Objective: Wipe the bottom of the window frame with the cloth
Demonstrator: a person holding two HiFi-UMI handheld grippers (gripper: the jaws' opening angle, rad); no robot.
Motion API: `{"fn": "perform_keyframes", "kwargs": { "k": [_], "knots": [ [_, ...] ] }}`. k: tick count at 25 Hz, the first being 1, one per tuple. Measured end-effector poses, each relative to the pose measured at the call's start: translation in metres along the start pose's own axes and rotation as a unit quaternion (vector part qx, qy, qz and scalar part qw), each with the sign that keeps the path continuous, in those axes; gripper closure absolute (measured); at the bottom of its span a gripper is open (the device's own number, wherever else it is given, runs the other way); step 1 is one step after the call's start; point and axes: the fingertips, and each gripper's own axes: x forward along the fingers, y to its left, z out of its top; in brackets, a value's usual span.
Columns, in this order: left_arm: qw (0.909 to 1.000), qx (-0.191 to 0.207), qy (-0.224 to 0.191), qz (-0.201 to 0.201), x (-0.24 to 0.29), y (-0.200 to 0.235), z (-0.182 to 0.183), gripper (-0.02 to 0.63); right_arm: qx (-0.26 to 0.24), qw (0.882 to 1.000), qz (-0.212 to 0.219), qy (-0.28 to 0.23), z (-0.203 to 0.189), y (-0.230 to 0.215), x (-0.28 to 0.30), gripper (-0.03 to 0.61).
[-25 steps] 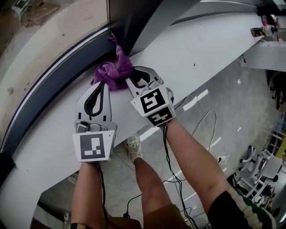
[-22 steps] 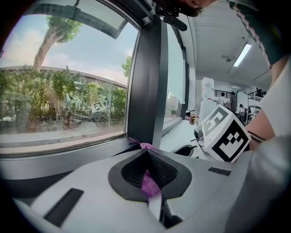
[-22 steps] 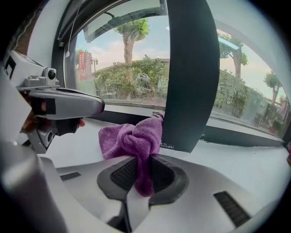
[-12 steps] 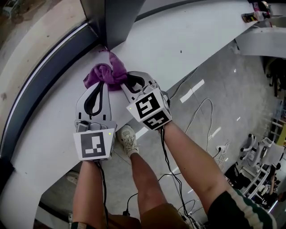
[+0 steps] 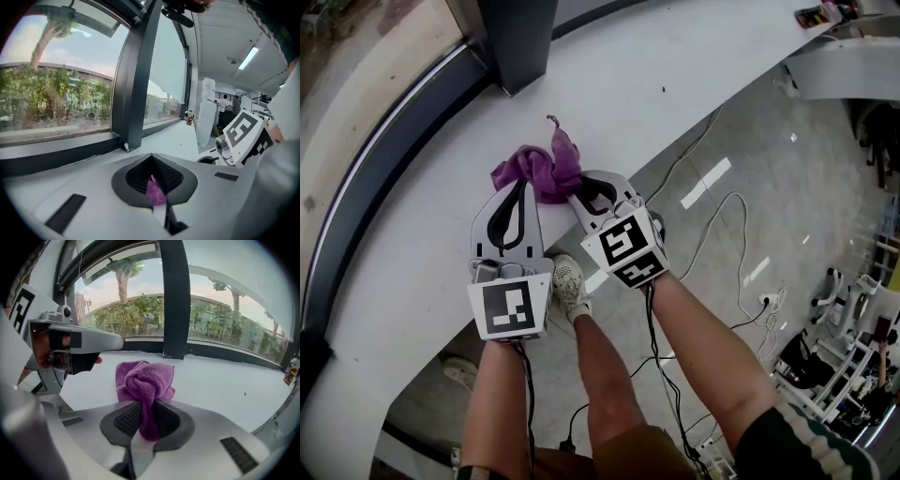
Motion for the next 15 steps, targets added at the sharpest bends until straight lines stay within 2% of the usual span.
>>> {"fn": "perform_keyframes", "kwargs": {
  "k": [7, 15],
  "knots": [
    [0.9999, 0.008, 0.009, 0.002, -0.014, -0.019, -0.014, 0.607, 0.023, 1.000, 0.002, 0.006, -0.027, 0.015, -0.019, 0.511],
    [0.9993, 0.022, 0.029, -0.003, -0.027, -0.031, -0.028, 0.607, 0.032, 0.999, 0.000, 0.013, -0.039, 0.023, -0.026, 0.511]
  ]
}}
